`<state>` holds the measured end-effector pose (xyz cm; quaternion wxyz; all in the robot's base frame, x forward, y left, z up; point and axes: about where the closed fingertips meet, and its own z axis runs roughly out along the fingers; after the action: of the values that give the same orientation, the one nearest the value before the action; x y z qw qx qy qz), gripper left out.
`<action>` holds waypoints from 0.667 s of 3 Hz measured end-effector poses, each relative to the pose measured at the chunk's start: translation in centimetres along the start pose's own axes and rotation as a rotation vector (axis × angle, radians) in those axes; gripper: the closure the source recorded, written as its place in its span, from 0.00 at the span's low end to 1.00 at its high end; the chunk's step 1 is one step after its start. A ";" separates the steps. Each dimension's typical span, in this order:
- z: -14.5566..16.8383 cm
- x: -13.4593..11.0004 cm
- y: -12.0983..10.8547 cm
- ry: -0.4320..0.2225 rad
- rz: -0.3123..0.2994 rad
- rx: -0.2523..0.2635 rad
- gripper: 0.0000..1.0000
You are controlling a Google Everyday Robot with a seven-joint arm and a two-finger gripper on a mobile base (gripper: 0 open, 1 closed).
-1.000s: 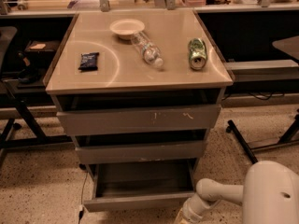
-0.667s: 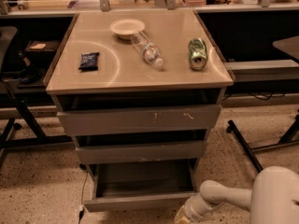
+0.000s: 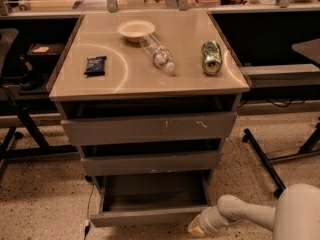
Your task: Close bottom drawer
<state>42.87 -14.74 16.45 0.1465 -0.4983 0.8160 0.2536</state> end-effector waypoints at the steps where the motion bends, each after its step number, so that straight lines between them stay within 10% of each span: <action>1: -0.1 -0.7 -1.8 -0.024 0.010 0.042 1.00; 2: -0.4 -1.9 -4.0 -0.059 0.009 0.073 1.00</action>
Offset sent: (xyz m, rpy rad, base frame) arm 0.0575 -0.0100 0.0029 0.0247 -0.0960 -0.0852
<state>47.28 -15.07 16.66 0.1874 -0.4813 0.8223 0.2389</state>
